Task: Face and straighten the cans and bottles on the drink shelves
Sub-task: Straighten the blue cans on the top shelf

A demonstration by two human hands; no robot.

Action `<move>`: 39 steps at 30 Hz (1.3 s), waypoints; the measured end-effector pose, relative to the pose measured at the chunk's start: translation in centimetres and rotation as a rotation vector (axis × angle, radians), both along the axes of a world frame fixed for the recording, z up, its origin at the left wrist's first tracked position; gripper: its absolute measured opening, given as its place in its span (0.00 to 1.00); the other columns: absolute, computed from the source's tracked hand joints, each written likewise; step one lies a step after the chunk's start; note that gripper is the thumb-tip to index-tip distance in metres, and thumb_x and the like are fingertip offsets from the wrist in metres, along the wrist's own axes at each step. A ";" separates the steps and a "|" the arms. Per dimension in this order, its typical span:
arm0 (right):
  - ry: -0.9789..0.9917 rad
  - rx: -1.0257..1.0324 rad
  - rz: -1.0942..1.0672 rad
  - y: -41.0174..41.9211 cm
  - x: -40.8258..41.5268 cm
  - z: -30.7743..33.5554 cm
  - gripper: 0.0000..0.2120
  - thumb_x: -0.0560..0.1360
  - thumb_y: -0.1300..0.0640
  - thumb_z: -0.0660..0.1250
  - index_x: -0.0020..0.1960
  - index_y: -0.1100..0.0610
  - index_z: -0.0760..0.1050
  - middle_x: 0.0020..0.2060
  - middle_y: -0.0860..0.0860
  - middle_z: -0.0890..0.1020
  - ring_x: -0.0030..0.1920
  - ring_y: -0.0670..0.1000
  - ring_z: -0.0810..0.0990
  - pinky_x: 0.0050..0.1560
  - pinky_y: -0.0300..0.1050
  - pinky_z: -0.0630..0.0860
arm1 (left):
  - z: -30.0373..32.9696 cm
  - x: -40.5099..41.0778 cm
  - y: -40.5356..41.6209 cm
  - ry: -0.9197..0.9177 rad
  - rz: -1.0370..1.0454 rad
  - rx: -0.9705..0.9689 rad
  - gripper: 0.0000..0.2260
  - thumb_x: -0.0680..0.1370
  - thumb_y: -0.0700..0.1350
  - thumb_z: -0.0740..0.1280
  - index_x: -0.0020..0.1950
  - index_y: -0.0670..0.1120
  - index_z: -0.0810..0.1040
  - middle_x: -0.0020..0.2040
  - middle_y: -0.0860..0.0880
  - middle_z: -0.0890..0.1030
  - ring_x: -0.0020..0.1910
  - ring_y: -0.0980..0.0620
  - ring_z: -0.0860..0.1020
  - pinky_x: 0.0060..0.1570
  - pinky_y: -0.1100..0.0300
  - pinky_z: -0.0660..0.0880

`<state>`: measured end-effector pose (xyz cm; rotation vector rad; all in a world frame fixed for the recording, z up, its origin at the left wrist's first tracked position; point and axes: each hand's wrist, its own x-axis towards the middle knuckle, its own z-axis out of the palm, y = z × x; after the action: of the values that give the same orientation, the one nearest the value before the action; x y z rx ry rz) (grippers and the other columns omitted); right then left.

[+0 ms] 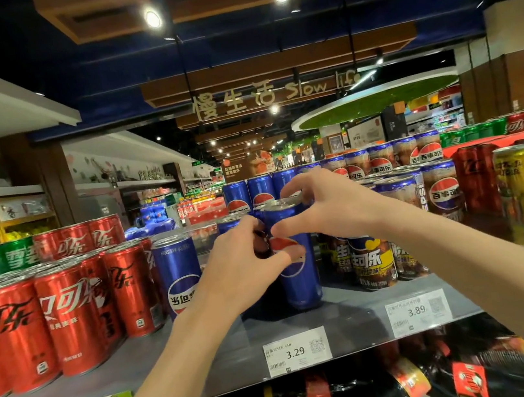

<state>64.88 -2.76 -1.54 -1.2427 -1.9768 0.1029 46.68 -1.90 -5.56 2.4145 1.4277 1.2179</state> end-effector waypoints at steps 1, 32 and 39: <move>-0.003 -0.019 0.002 0.2 -0.1 -0.1 0.31 0.69 0.43 0.78 0.67 0.54 0.75 0.46 0.46 0.80 0.45 0.46 0.79 0.42 0.42 0.77 | 0.0 0.0 0.0 -0.002 -0.008 -0.002 0.18 0.70 0.59 0.76 0.54 0.54 0.74 0.41 0.58 0.80 0.37 0.62 0.77 0.35 0.67 0.70; -0.044 0.245 0.093 1.4 -9.4 0.2 0.10 0.78 0.59 0.70 0.59 0.53 0.82 0.50 0.44 0.83 0.47 0.40 0.78 0.48 0.28 0.74 | 2.8 -7.8 0.6 0.053 0.267 -0.051 0.18 0.75 0.50 0.68 0.64 0.51 0.70 0.64 0.48 0.73 0.67 0.44 0.69 0.64 0.44 0.71; -0.010 0.178 0.032 1.6 -10.6 -0.2 0.08 0.78 0.57 0.70 0.57 0.53 0.81 0.48 0.45 0.83 0.48 0.44 0.81 0.52 0.41 0.78 | 2.9 -9.6 1.9 -0.084 0.051 -0.042 0.20 0.76 0.45 0.73 0.65 0.52 0.71 0.60 0.55 0.74 0.57 0.57 0.72 0.48 0.64 0.68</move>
<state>54.24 -1.14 -1.75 -1.0992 -1.9683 -0.0627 37.04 0.03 -2.65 2.2848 1.4831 1.2715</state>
